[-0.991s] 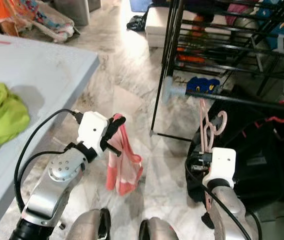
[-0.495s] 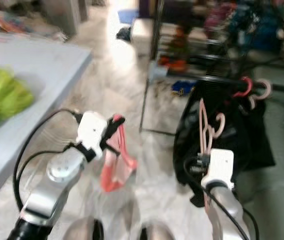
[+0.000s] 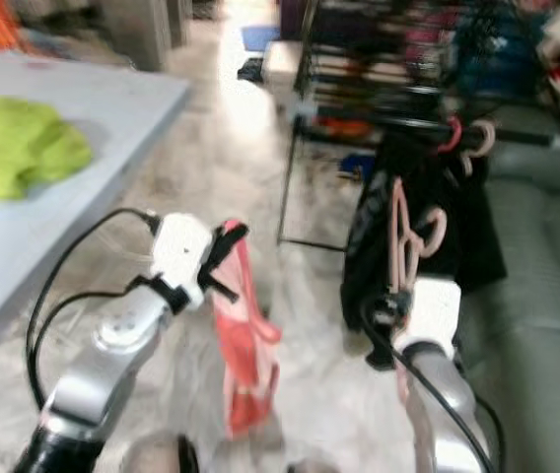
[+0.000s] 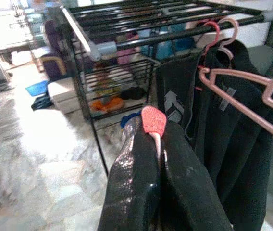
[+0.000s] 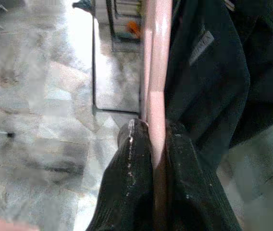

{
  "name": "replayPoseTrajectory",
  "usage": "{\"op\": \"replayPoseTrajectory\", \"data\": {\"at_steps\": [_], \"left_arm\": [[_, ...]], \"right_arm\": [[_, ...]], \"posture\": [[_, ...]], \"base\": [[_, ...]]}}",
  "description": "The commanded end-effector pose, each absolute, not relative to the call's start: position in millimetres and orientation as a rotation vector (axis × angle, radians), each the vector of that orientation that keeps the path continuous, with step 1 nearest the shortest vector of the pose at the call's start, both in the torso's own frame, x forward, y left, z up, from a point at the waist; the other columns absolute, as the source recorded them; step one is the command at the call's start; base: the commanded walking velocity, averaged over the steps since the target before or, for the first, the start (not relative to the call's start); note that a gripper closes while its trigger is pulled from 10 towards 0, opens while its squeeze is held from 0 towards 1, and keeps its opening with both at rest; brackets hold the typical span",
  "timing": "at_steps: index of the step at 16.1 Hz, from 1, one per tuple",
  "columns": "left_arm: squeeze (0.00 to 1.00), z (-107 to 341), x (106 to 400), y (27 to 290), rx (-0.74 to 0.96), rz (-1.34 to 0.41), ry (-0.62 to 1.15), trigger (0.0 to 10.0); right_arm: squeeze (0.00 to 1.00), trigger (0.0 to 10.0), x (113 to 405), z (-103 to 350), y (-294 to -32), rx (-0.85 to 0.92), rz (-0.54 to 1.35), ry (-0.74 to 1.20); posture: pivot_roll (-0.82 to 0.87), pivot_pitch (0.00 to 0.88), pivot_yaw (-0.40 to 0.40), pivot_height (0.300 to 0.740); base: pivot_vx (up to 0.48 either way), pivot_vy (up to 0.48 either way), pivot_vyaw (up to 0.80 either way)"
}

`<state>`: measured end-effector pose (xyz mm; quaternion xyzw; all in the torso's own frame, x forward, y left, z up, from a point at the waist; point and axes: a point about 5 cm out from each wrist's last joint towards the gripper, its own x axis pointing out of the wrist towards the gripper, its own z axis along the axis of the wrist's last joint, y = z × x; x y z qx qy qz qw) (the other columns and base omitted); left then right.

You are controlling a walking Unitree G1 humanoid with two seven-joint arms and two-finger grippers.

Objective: Hang hanger

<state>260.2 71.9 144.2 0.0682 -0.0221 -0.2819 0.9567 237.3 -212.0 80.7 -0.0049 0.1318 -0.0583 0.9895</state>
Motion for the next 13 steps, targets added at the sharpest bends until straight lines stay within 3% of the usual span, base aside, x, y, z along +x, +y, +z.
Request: {"op": "replayPoseTrajectory", "data": {"at_steps": [1,10,13], "left_arm": [[0.00,148.4,258.8,66.0,0.107,-0.615,-0.048,10.0],[0.00,147.7,254.1,61.6,0.096,-0.680,-0.035,10.0],[0.00,155.2,272.8,80.4,0.195,-0.658,-0.061,10.0]], "right_arm": [[0.00,10.0,232.2,75.9,-217.9,-0.007,-0.140,0.289],[0.00,10.0,237.2,78.9,-216.2,0.013,-0.124,0.268],[0.00,10.0,245.9,81.6,-215.9,0.035,-0.132,0.260]], "posture": [[-0.01,0.086,-0.041,0.740],[-0.02,0.091,-0.041,0.740],[0.00,0.092,-0.023,0.740]], "base": [[0.000,0.000,-0.80],[0.000,0.000,-0.80],[0.000,0.000,-0.80]]}}
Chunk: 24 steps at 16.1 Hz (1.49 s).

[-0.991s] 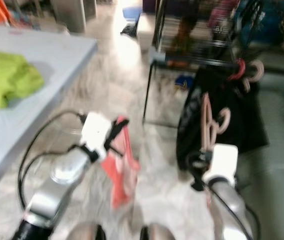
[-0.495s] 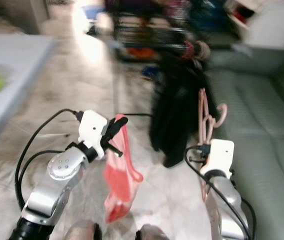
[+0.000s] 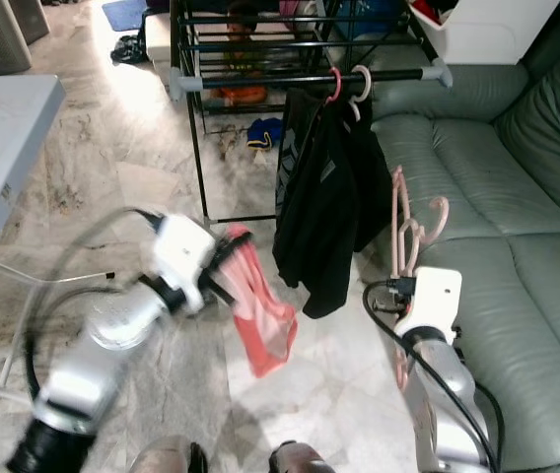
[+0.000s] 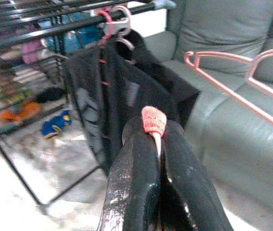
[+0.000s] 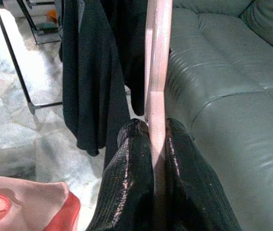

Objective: Hang hanger

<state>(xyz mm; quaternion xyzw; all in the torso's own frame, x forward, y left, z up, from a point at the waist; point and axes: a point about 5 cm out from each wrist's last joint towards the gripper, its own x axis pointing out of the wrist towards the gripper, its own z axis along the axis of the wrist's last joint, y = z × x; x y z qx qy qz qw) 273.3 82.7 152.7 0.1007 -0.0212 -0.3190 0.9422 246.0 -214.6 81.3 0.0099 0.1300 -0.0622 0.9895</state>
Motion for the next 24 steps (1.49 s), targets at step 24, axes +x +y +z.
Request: {"op": "replayPoseTrajectory", "data": {"at_steps": [24], "left_arm": [[0.00,146.1,262.9,65.0,0.183,-0.728,-0.043,10.0]], "right_arm": [[0.00,10.0,256.2,80.8,-211.5,-0.006,-0.087,0.248]], "posture": [[-0.02,0.084,-0.015,0.740]], "base": [[0.000,0.096,-0.80]]}}
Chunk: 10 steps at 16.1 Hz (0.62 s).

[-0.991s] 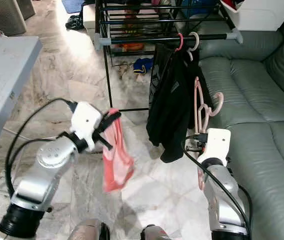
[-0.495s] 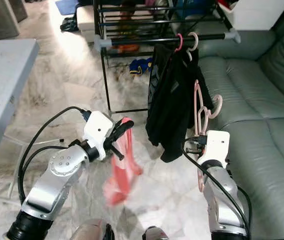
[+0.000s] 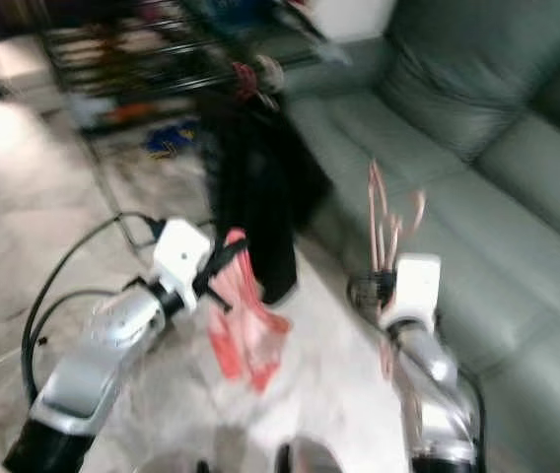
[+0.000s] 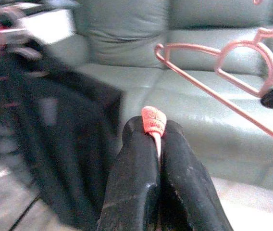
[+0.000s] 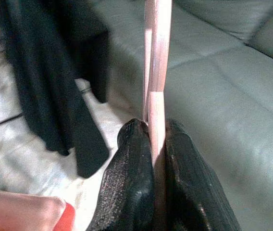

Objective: Hang hanger

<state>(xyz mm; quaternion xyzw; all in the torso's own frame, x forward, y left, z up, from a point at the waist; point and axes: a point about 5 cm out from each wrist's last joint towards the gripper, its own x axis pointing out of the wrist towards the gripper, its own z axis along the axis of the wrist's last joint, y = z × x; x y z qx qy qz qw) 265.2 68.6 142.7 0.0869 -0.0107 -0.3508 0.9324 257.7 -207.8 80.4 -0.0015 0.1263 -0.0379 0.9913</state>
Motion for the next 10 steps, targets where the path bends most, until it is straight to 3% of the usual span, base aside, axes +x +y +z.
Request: {"op": "replayPoseTrajectory", "data": {"at_steps": [1,7,8,10], "left_arm": [[0.00,146.4,263.2,64.4,0.186,-0.730,-0.047,10.0],[0.00,160.9,275.3,72.2,0.203,-0.646,-0.156,10.0],[0.00,163.8,286.4,84.4,0.247,-0.572,-0.180,10.0],[0.00,170.2,308.9,98.9,0.353,-0.503,-0.205,10.0]], "right_arm": [[0.00,10.0,256.4,80.5,-211.3,-0.006,-0.087,0.247],[0.00,10.0,256.1,78.9,-207.3,-0.073,0.010,0.269],[0.00,10.0,257.0,81.4,-201.3,-0.164,0.074,0.237],[0.00,10.0,259.0,84.2,-195.2,-0.163,0.134,0.221]], "posture": [[-0.02,0.082,-0.014,0.740],[-0.02,0.062,-0.011,0.740],[-0.02,0.056,-0.009,0.740],[-0.01,0.051,-0.014,0.740]], "base": [[0.000,0.000,-0.80],[0.000,0.000,-0.09],[0.000,0.000,0.00],[0.000,0.000,0.00]]}}
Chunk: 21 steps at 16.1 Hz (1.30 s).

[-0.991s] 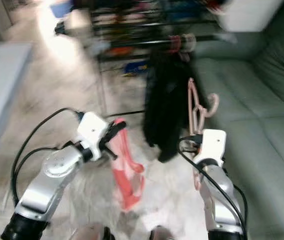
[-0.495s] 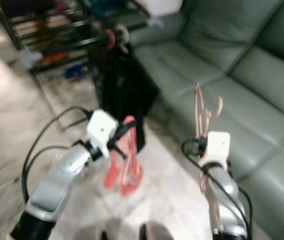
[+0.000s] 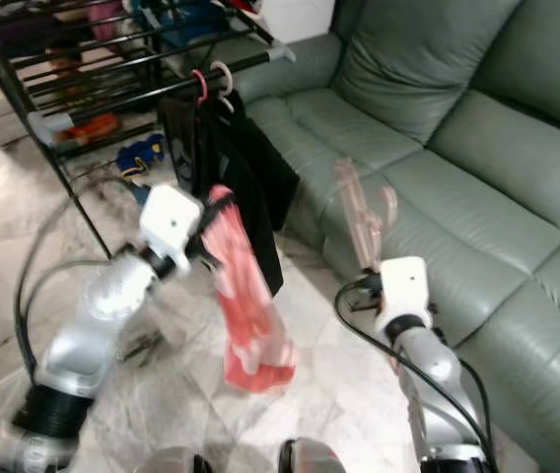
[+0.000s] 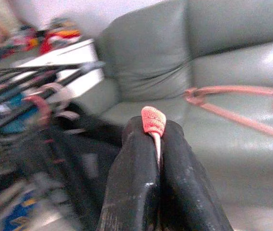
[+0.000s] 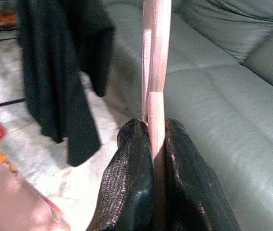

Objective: Hang hanger

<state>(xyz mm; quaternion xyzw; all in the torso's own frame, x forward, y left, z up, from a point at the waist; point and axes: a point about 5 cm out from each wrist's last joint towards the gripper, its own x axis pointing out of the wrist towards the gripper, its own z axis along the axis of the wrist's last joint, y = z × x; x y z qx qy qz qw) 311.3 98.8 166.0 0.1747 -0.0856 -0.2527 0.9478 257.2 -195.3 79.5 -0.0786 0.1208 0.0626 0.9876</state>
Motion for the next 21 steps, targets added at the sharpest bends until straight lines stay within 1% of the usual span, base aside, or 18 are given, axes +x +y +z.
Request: {"op": "replayPoseTrajectory", "data": {"at_steps": [1,3,4,5,8,9,12,16,17,18,21], "left_arm": [[0.00,172.6,323.8,104.5,0.411,-0.472,-0.195,10.0],[0.00,176.3,337.6,107.9,0.427,-0.469,-0.194,10.0],[0.00,178.4,344.2,111.7,0.480,-0.435,-0.214,10.0],[0.00,179.1,353.8,117.2,0.525,-0.396,-0.218,10.0],[0.00,177.0,358.3,117.1,0.586,-0.408,-0.234,10.0],[0.00,175.7,359.7,116.4,0.604,-0.410,-0.242,10.0],[0.00,169.1,362.8,117.1,0.647,-0.378,-0.243,10.0],[0.00,167.7,360.3,117.0,0.650,-0.401,-0.279,10.0],[0.00,169.3,358.0,113.8,0.633,-0.439,-0.303,10.0],[0.00,170.8,352.0,107.8,0.637,-0.528,-0.339,10.0],[0.00,171.0,344.4,104.6,0.619,-0.624,-0.369,10.0]], "right_arm": [[0.00,10.0,262.6,87.8,-191.7,-0.181,0.178,0.203],[0.00,10.0,265.9,94.4,-182.9,-0.204,0.307,0.196],[0.00,10.0,267.3,98.5,-180.8,-0.247,0.357,0.171],[0.00,10.0,266.3,106.1,-181.9,-0.218,0.421,0.156],[0.00,10.0,254.5,107.2,-181.9,-0.204,0.548,0.182],[0.00,10.0,246.1,105.7,-180.5,-0.230,0.646,0.211],[0.00,10.0,228.9,102.6,-187.8,-0.240,0.826,0.320],[0.00,10.0,228.3,101.3,-199.3,-0.277,0.850,0.366],[0.00,10.0,228.0,100.1,-200.5,-0.284,0.852,0.373],[0.00,10.0,228.8,98.1,-202.0,-0.309,0.846,0.377],[0.00,10.0,229.5,99.5,-200.8,-0.285,0.846,0.365]], "posture": [[-0.01,0.041,-0.016,0.740],[-0.02,0.036,-0.010,0.740],[-0.02,0.037,-0.005,0.740],[-0.02,0.037,0.000,0.740],[-0.04,0.039,0.005,0.740],[-0.04,0.040,0.003,0.740],[-0.04,0.044,-0.009,0.740],[-0.04,0.048,-0.016,0.740],[-0.04,0.048,-0.017,0.740],[-0.04,0.049,-0.018,0.740],[-0.04,0.050,-0.020,0.740]], "base": [[0.000,0.000,0.00],[0.000,0.000,0.00],[0.000,0.000,0.00],[0.000,0.000,0.00],[0.000,0.000,0.00],[0.000,0.000,0.00],[0.000,0.000,0.00],[0.000,0.000,0.00],[0.000,0.000,0.00],[0.000,0.000,0.00],[0.000,0.000,0.00]]}}
